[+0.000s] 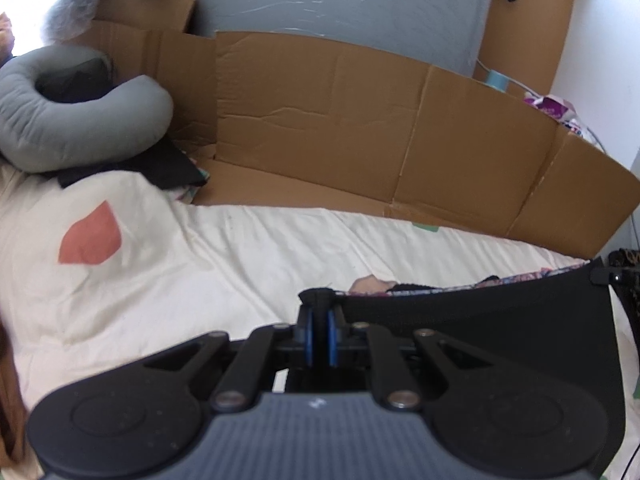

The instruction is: Fold clothes

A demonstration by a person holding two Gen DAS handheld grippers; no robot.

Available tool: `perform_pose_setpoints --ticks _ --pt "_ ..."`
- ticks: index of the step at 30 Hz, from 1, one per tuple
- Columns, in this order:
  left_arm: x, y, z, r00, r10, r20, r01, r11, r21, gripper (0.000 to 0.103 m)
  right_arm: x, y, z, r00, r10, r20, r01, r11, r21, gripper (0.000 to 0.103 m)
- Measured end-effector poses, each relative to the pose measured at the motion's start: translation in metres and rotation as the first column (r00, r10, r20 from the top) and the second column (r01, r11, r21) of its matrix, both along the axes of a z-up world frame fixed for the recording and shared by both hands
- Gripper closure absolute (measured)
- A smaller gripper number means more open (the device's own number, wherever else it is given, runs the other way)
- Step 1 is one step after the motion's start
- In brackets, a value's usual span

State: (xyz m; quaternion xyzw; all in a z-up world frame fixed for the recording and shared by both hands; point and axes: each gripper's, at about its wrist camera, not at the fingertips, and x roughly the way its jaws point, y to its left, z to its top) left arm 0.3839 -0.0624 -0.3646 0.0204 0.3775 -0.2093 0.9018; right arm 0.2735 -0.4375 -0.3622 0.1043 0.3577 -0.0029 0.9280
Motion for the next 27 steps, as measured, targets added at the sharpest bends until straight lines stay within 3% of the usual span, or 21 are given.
perform_pose_setpoints --ticks 11,23,27 --pt "0.027 -0.019 -0.009 1.000 0.002 -0.011 -0.001 0.999 0.037 0.095 0.017 -0.004 -0.011 0.999 -0.037 -0.040 0.036 0.999 -0.036 0.095" --pt "0.044 -0.027 -0.046 0.995 0.022 -0.102 -0.013 0.995 0.096 0.096 0.037 -0.003 -0.043 0.992 -0.032 -0.120 0.025 0.998 -0.055 0.095" --pt "0.049 -0.028 -0.054 0.991 0.043 -0.125 -0.028 0.993 0.119 0.086 0.044 -0.003 -0.053 0.986 -0.047 -0.160 0.035 0.996 -0.081 0.092"
